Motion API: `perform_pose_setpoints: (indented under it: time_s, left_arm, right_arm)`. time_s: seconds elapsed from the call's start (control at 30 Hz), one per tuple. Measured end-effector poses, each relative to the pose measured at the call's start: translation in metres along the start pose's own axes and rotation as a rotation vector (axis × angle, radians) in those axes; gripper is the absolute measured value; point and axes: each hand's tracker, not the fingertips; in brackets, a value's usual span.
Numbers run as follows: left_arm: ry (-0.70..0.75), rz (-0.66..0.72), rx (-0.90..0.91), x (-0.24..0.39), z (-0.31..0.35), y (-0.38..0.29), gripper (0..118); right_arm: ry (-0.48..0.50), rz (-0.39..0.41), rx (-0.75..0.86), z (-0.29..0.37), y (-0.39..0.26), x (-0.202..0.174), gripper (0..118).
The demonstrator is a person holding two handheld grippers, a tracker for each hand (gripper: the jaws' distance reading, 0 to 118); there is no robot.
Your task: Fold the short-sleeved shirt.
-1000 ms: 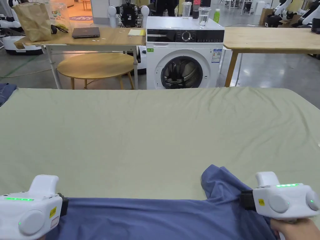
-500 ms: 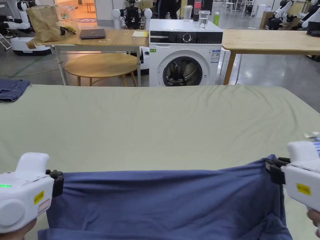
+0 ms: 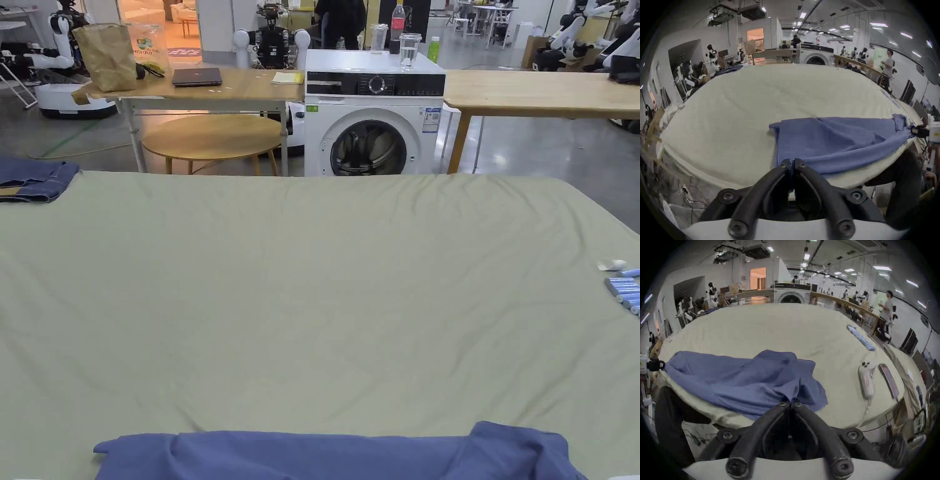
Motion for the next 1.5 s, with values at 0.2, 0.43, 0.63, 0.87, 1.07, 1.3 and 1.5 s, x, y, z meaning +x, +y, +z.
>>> perform_pose_setpoints:
  time_s: [0.2,0.43,0.63,0.87,1.07,1.3,1.5]
  left_arm:
    - [0.032,-0.025,0.259,0.041,0.021,0.058,112]
    - [-0.008,-0.061,0.357,0.097,-0.018,0.122,109]
    - [0.036,-0.092,0.36,0.114,-0.032,0.118,0]
    - [-0.091,0.07,0.311,0.063,0.004,0.093,0]
    - [-0.242,0.474,0.189,-0.042,0.019,0.018,118]
    - [-0.49,0.891,0.065,-0.103,-0.044,-0.048,118]
    - [-0.791,1.001,0.082,-0.073,-0.097,-0.043,79]
  right_arm:
    - [0.095,-0.095,0.248,0.039,0.066,-0.027,66]
    - [0.103,-0.059,0.446,0.025,0.122,-0.094,82]
    - [-0.001,-0.003,0.443,-0.004,0.106,-0.118,0]
    - [0.068,-0.009,0.46,0.01,0.102,-0.124,0]
    - [0.096,-0.035,0.442,0.015,0.1,-0.127,0]
    - [0.125,-0.042,0.392,0.006,0.094,-0.139,0]
    - [0.14,-0.035,0.385,0.009,0.103,-0.142,0]
